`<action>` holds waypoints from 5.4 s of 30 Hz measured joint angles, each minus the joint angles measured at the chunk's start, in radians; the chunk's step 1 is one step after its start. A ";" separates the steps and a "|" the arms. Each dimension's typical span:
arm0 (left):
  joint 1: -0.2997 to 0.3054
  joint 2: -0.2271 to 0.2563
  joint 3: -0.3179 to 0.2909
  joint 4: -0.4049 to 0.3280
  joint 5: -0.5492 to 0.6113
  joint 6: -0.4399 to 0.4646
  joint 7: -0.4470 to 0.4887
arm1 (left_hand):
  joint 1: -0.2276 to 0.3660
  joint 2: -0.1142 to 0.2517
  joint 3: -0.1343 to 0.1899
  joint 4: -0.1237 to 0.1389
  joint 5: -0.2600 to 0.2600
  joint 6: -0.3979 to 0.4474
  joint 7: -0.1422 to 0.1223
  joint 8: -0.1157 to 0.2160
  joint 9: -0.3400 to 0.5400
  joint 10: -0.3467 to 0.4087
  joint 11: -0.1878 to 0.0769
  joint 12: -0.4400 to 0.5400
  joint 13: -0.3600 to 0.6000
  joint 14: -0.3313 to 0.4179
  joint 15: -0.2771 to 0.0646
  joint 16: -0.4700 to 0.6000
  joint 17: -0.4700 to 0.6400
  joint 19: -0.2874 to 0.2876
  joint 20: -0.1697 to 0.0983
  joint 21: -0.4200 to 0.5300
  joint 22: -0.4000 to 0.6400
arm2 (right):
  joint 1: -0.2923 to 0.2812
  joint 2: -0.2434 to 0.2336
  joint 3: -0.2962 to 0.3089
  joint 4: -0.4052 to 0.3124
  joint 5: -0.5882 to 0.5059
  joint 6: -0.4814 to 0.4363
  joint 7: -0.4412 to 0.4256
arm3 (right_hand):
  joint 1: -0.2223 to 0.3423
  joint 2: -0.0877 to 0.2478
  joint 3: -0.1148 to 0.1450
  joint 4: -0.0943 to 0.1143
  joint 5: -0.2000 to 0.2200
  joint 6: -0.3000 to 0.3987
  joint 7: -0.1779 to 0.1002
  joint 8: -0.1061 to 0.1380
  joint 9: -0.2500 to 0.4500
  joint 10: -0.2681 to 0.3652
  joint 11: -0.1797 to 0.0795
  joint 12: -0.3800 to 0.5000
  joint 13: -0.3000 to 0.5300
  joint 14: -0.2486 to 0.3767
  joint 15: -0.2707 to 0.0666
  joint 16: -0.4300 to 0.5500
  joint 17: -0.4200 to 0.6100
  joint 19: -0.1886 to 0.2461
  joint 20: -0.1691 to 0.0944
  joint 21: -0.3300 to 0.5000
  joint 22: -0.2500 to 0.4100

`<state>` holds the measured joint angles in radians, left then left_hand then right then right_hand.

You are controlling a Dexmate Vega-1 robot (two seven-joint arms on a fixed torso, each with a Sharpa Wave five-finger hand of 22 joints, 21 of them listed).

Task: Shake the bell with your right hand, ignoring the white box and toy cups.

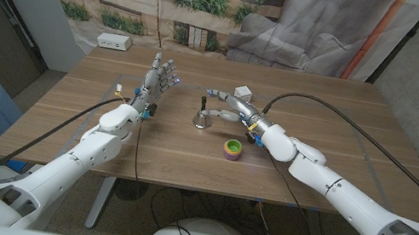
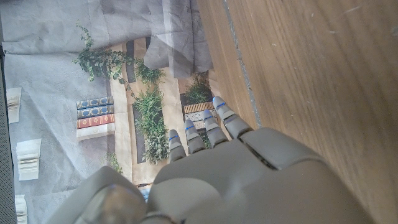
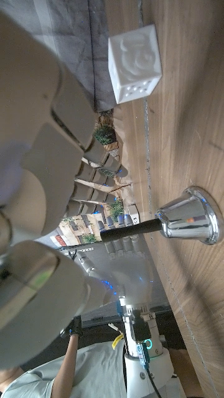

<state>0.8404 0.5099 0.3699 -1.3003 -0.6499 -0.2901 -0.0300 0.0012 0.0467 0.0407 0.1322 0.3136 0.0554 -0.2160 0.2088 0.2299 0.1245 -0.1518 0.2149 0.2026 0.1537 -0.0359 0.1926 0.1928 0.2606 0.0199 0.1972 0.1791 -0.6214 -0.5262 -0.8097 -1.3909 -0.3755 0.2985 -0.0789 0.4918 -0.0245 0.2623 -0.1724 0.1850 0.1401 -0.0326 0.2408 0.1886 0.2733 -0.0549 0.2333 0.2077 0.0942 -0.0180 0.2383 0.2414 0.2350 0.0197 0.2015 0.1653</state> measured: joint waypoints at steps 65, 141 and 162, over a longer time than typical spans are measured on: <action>0.000 0.001 0.000 0.001 0.000 0.000 -0.001 | 0.000 0.000 0.000 0.000 0.000 0.000 0.000 0.000 0.000 0.000 0.000 0.000 0.000 0.000 0.000 0.000 0.000 0.000 0.000 0.000 0.000 | 0.010 0.101 -0.055 0.116 -0.051 -0.053 -0.264 | 0.338 0.043 0.057 0.004 0.013 0.565 -0.121 0.203 0.007 0.617 -0.158 0.075 0.001 0.409 -0.030 0.214 0.034 0.191 -0.066 -0.006 0.000; 0.000 0.001 0.000 0.000 0.000 0.000 -0.001 | 0.000 0.000 0.000 0.000 0.000 0.000 0.000 0.000 0.000 0.000 0.000 0.000 0.000 0.000 0.000 0.000 0.000 0.000 0.000 0.000 0.000 | -0.035 0.098 -0.004 0.002 -0.016 -0.099 -0.336 | 0.426 0.118 0.060 0.017 -0.007 0.811 -0.128 0.269 0.000 0.863 -0.161 0.092 -0.003 0.544 -0.041 0.268 0.046 0.241 -0.066 -0.007 0.000; 0.000 0.001 0.000 0.001 0.000 0.000 -0.001 | 0.000 0.000 0.000 0.000 0.000 0.000 0.000 0.000 0.000 0.000 0.000 0.000 0.000 0.000 0.000 0.000 0.000 0.000 0.000 0.000 0.000 | -0.088 0.065 0.043 -0.150 0.004 -0.221 -0.302 | 0.398 0.118 0.054 0.028 -0.008 0.810 -0.128 0.265 0.000 0.867 -0.158 0.083 -0.003 0.544 -0.041 0.252 0.037 0.241 -0.066 -0.007 0.000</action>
<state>0.8401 0.5105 0.3696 -1.2996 -0.6503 -0.2901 -0.0309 0.0013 0.0467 0.0407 0.1322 0.3135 0.0554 -0.2160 0.2088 0.2299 0.1245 -0.1518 0.2149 0.2025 0.1537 -0.0359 0.1926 0.1928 0.2606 0.0199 0.1972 0.1790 -0.7095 -0.4608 -0.7671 -1.5411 -0.3718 0.0775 -0.3804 0.8900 0.0932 0.3160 -0.1446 0.1771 0.9506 -0.1608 0.5060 0.1886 1.1400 -0.2126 0.3165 0.2048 0.6383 -0.0589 0.4905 0.2783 0.4759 -0.0463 0.1944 0.1650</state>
